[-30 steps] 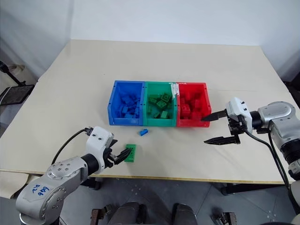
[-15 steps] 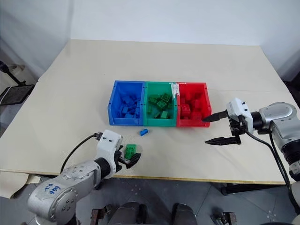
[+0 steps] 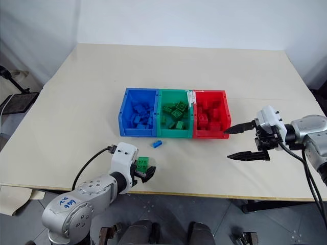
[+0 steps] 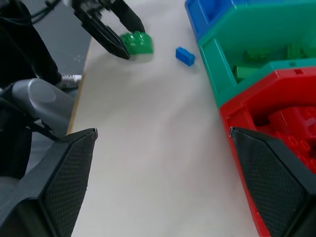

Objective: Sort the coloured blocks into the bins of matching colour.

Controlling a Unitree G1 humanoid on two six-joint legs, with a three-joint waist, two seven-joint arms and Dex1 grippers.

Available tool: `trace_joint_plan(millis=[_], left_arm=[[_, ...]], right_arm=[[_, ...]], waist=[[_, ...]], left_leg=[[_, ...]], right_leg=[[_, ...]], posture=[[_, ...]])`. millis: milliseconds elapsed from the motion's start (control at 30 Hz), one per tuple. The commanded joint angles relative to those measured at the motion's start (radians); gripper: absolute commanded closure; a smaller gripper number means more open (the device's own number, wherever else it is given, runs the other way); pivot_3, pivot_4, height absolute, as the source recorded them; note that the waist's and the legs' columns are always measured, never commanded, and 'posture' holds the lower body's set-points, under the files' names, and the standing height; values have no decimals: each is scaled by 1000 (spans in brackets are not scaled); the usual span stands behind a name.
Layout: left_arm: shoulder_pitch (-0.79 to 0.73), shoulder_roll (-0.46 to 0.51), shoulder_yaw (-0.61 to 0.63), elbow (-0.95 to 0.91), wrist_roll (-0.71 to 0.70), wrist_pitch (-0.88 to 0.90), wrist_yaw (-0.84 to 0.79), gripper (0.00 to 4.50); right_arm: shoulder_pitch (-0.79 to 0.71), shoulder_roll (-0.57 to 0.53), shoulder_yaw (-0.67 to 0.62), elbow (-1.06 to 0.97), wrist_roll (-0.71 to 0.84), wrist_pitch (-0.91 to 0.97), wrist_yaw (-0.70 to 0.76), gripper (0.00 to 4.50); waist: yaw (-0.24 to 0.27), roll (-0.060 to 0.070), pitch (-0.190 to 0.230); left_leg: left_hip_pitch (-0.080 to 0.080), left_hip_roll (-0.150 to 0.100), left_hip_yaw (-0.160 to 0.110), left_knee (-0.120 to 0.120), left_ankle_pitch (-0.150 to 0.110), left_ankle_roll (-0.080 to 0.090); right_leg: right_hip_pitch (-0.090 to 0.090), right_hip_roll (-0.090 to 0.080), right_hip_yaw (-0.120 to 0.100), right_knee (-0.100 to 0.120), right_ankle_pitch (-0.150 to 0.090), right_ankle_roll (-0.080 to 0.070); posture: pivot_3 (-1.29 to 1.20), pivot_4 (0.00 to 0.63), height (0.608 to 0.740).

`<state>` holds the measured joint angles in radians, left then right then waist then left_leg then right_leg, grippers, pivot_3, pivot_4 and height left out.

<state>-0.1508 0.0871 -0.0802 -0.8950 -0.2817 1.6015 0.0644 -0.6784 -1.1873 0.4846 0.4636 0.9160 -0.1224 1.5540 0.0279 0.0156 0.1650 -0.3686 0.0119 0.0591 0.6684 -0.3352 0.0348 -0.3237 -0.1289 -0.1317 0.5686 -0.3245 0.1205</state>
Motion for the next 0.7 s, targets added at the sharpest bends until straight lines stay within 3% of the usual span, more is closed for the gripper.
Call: trace_joint_plan(millis=[33, 167, 200, 267, 533, 700], left_arm=[[18, 12, -10, 39, -21, 13, -1, 46], [13, 42, -5, 61, -36, 13, -8, 46], [10, 47, -2, 65, -38, 13, -9, 224], [5, 52, 8, 69, -37, 13, -3, 647], [-47, 90, 19, 64, -41, 13, -31, 3022], [-66, 128, 12, 46, -31, 13, -45, 3021]], right_arm=[[12, -16, -94, -45, 67, 45, 60, 0], [51, -4, -158, -72, 80, 67, 60, 0], [57, 3, -172, -75, 79, 72, 60, 0], [64, 19, -201, -76, 71, 84, 60, 0], [71, 51, -249, -51, -5, 87, 60, 0], [66, 71, -261, -34, -45, 88, 60, 0]], waist=[[1, 0, 0], [2, 1, 0], [2, 1, 0], [0, 1, -1], [3, 2, -1], [3, 2, -1]], left_leg=[[0, 0, 0, 0, 0, 0], [0, 0, 0, 0, 0, 0], [0, 0, 0, 0, 0, 0], [0, 0, 0, 0, 0, 0], [0, 0, 0, 0, 0, 0], [0, -1, 0, 0, 0, 0]], right_leg=[[0, 0, 0, 0, 0, 0], [0, 0, 0, 0, 0, 0], [0, 0, 0, 0, 0, 0], [1, 0, 0, 0, 0, 0], [1, 0, 0, 0, 0, 0], [1, 0, 0, 0, 0, 0]], posture=[[0, 150, 740], [0, 150, 740], [0, 150, 740], [0, 150, 740], [0, 150, 740], [0, 150, 740]])
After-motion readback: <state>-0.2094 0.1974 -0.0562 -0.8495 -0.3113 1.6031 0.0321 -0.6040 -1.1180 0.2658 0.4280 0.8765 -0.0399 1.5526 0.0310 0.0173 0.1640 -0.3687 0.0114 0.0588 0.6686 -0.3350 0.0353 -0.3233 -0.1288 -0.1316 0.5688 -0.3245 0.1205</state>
